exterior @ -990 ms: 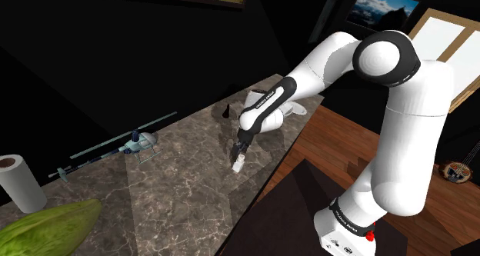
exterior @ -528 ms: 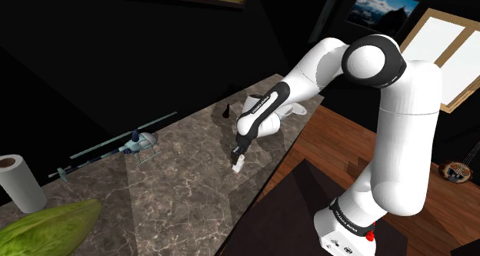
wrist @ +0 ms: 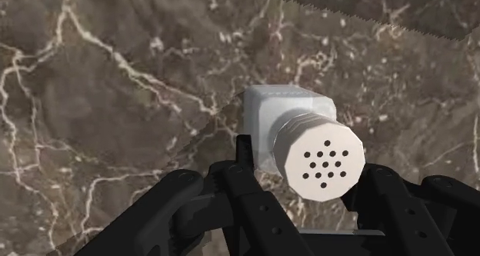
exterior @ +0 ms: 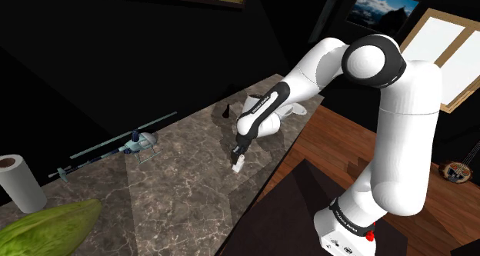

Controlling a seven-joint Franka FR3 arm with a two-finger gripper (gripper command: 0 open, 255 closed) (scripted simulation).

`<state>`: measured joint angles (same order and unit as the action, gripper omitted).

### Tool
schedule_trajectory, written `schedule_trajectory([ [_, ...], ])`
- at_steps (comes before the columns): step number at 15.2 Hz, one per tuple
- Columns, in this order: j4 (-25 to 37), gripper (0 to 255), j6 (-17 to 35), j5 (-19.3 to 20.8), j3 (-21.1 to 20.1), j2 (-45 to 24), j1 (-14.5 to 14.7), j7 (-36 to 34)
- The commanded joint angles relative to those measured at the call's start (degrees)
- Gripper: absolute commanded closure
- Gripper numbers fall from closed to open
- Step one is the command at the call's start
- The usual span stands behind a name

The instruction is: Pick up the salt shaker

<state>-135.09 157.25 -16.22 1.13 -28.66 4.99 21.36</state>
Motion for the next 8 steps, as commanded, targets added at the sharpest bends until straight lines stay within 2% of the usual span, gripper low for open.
schedule_trajectory([
  [1, -0.4, 255, -0.6, 0.2, 0.2, 0.9, 0.1, -0.2],
  [8, -2.0, 255, -4.9, 1.8, 1.5, 6.8, 1.1, -1.8],
])
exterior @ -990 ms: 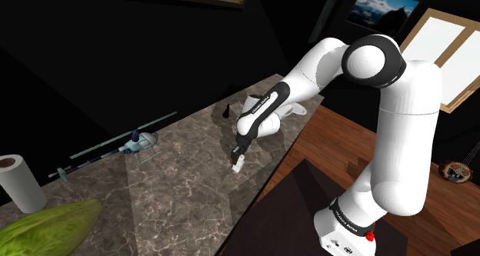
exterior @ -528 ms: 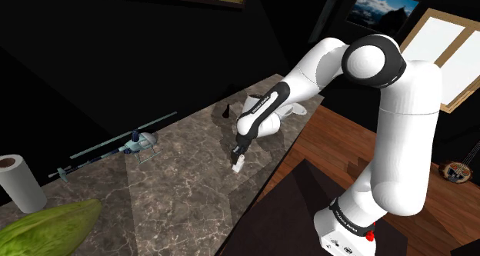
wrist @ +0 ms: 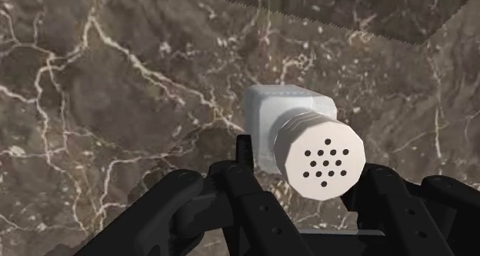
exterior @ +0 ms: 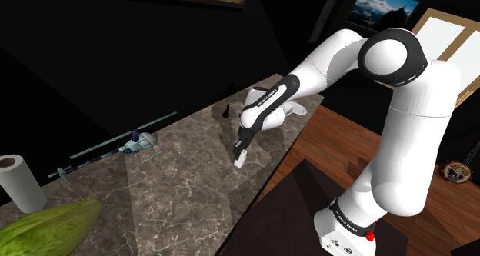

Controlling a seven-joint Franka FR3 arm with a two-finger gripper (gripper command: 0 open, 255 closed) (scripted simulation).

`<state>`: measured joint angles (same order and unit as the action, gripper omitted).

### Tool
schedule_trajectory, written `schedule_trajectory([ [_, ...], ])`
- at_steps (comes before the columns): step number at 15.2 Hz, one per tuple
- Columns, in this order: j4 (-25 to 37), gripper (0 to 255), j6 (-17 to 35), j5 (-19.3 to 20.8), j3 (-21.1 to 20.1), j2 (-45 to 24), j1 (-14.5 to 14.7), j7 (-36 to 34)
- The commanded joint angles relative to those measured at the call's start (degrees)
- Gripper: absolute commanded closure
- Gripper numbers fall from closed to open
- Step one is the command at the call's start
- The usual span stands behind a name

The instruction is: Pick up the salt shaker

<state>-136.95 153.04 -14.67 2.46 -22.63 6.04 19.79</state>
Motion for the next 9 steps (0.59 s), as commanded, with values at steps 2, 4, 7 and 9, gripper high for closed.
schedule_trajectory([
  [2, -0.5, 255, -2.0, 0.8, 0.6, 2.4, 0.3, -0.7],
  [4, -0.7, 255, -3.3, 1.3, 0.9, 4.0, 0.5, -1.2],
  [7, -1.1, 255, -5.3, 2.1, 1.3, 6.4, 0.8, -1.9],
  [9, -1.1, 255, -5.4, 2.2, 1.4, 6.6, 0.8, -2.0],
])
